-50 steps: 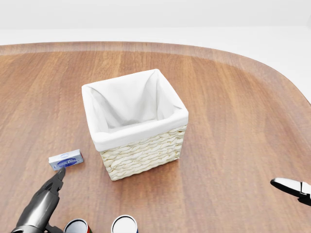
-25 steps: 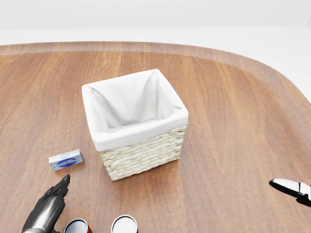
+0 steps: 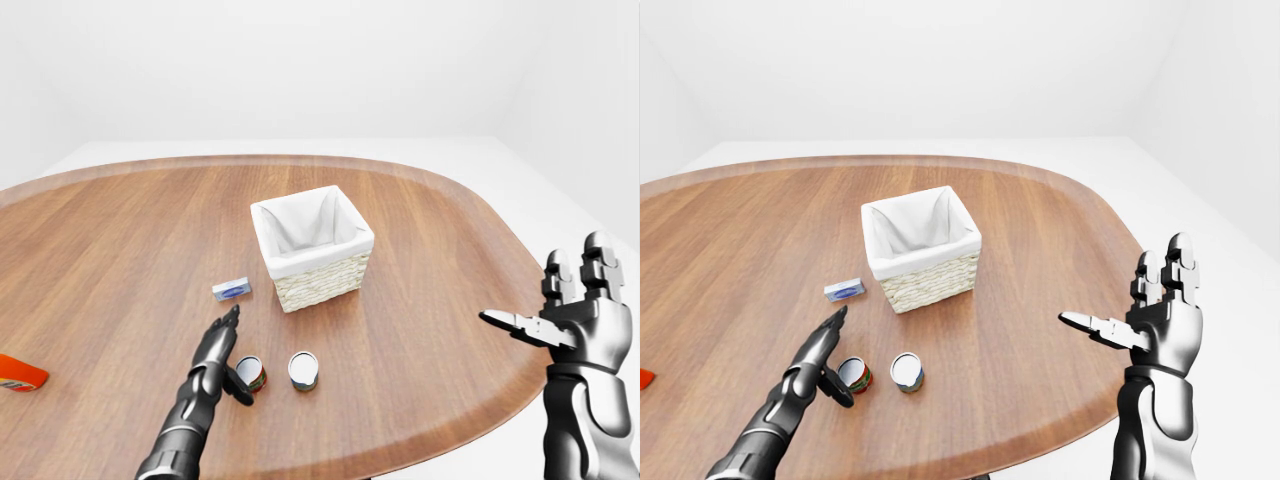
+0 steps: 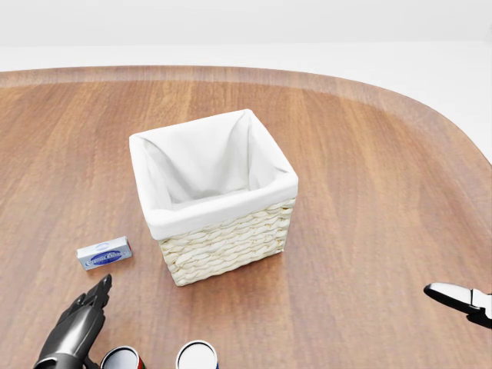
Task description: Pick up the tomato sauce, and put it in the basket.
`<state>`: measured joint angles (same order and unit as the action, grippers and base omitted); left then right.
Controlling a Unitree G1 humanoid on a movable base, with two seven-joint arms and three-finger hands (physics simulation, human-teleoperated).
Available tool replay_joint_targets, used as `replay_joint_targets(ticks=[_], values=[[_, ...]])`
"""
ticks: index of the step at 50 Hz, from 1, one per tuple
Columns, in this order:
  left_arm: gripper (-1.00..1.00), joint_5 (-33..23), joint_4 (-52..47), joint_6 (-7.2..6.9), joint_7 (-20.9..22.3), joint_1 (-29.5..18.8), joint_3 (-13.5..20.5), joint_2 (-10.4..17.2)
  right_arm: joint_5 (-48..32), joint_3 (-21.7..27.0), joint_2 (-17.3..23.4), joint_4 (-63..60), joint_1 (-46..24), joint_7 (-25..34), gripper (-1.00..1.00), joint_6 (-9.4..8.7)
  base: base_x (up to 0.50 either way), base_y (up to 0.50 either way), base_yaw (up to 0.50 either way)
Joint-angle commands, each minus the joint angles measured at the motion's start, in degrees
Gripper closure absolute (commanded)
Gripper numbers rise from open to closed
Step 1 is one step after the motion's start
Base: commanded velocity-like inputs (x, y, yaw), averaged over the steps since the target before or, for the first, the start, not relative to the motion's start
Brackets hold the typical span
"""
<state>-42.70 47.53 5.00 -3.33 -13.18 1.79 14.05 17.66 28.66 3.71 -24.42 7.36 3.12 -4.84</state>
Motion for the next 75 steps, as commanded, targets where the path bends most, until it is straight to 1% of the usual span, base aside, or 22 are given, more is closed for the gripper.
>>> replay_joint_targets(ticks=[1, 2, 4, 41, 46, 48, 51, 52, 53, 55, 56, 58, 59, 61, 62, 63, 64, 66, 69, 72, 74, 75], values=[[-1.0, 3.4, 1.2, 0.0, -5.2, -0.6, 0.2, -0.2, 0.0, 0.0, 0.1, -0.1, 0.0, 0.0, -1.0, -0.15, 0.0, 0.0, 0.0], [-0.86, 4.1, 0.3, 0.0, -4.8, -0.4, 0.5, -0.3, 0.0, 0.0, 0.1, -0.2, -0.1, -0.1, -1.0, -0.16, 0.0, 0.0, 0.0], [1.0, 5.0, -2.2, 0.0, -3.7, 0.1, 1.0, -0.2, 0.0, -0.1, 0.1, -0.1, -0.1, -0.1, -1.0, -0.16, 0.0, 0.0, 0.0], [1.0, 5.3, -2.2, 0.0, -5.0, 0.1, 1.1, 0.0, -0.1, -0.2, -0.1, 0.5, 0.0, 0.0, -1.0, 0.34, 0.0, 0.0, 0.0], [1.0, 7.7, -9.0, 0.0, -5.9, 0.7, 3.5, 0.0, 0.0, -0.2, -0.1, 0.4, 0.1, 0.1, -1.0, 0.36, 0.0, 0.0, 0.0], [1.0, 9.8, -13.0, 0.0, -7.1, 0.7, 5.5, 0.1, -0.2, -0.3, -0.1, 0.5, 0.1, 0.1, -1.0, 0.51, 0.0, 0.0, 0.0], [1.0, 11.1, -16.2, 0.0, -8.0, 0.5, 6.2, 0.4, -0.2, -0.4, -0.1, 0.7, 0.0, 0.0, -1.0, 0.66, 0.0, 0.0, 0.0], [1.0, 10.5, -19.1, -0.82, -8.0, 0.8, 5.8, -0.2, -0.3, -0.5, 0.0, 0.7, -0.1, -0.1, -1.0, 0.59, 0.0, 0.0, 0.0], [1.0, 10.8, -20.0, -0.91, -7.5, 0.5, 5.4, -0.7, -0.5, -0.7, 0.0, 0.9, -0.3, -0.2, -1.0, 0.56, 0.0, 0.0, 0.0], [1.0, 9.9, -24.2, -3.34, -6.1, 1.0, 4.7, -1.7, -0.5, -0.7, 0.0, 0.9, -0.2, -0.1, -1.0, 0.74, 0.0, 0.0, 0.0], [1.0, 9.4, -26.1, -3.57, -5.2, 0.8, 4.0, -2.1, -0.5, -0.8, 0.0, 1.1, -0.2, -0.1, -1.0, 0.83, 0.0, 0.0, 0.0], [1.0, 10.4, -31.3, -5.8, -3.1, 0.0, 4.4, -3.2, -0.6, -0.9, 0.0, 0.9, -0.3, -0.3, -1.0, 0.69, 0.0, 0.0, 0.0], [1.0, 10.7, -34.2, -7.8, -1.2, -0.7, 4.2, -3.6, -0.7, -1.0, 0.1, 1.0, -0.3, -0.3, -1.0, 0.68, 0.0, 0.0, 0.0], [1.0, 9.7, -38.0, -10.0, 0.2, -1.7, 3.6, -4.1, -0.7, -1.1, 0.1, 1.1, -0.3, -0.3, -1.0, 0.73, 0.0, 0.0, 0.0], [1.0, 10.2, -39.9, -10.0, 2.0, -2.9, 3.2, -4.7, -0.6, -0.9, 0.2, 1.0, -0.3, -0.2, -1.0, 0.66, 0.0, 0.0, 0.0], [1.0, 10.3, -40.0, -10.0, 2.1, -3.0, 3.2, -4.7, -0.6, -0.9, 0.2, 1.0, -0.3, -0.2, -1.0, 0.65, 0.0, 0.0, 0.0], [1.0, 10.8, -43.8, -10.0, 3.7, -4.4, 2.9, -5.5, -0.4, -0.7, 0.2, 0.7, -0.2, -0.3, -1.0, 0.41, 0.0, 0.0, 0.0], [1.0, 10.5, -45.8, -10.0, 4.5, -5.9, 2.5, -5.7, -0.5, -0.8, 0.2, 0.7, -0.3, -0.3, -1.0, 0.39, 0.0, 0.0, 0.0], [1.0, 10.4, -46.9, -10.0, 5.4, -11.9, 1.9, -5.9, -0.6, -0.9, 0.1, 1.2, -0.3, -0.1, -1.0, 0.78, 0.0, 0.0, 0.0], [1.0, 10.7, -42.5, -10.0, 4.4, -17.3, 0.9, -5.8, -0.3, -0.7, 0.2, 0.9, -0.3, -0.2, -1.0, 0.44, 0.0, 0.0, 0.0], [1.0, 10.9, -35.7, -10.0, 1.8, -24.4, 1.3, -5.1, -0.3, -0.7, 0.2, 0.9, -0.3, -0.2, -1.0, 0.43, 0.0, 0.0, 0.0], [1.0, 11.0, -35.3, -10.0, 1.6, -24.7, 1.2, -4.9, -0.3, -0.7, 0.2, 0.9, -0.3, -0.2, -1.0, 0.43, 0.0, 0.0, 0.0]])
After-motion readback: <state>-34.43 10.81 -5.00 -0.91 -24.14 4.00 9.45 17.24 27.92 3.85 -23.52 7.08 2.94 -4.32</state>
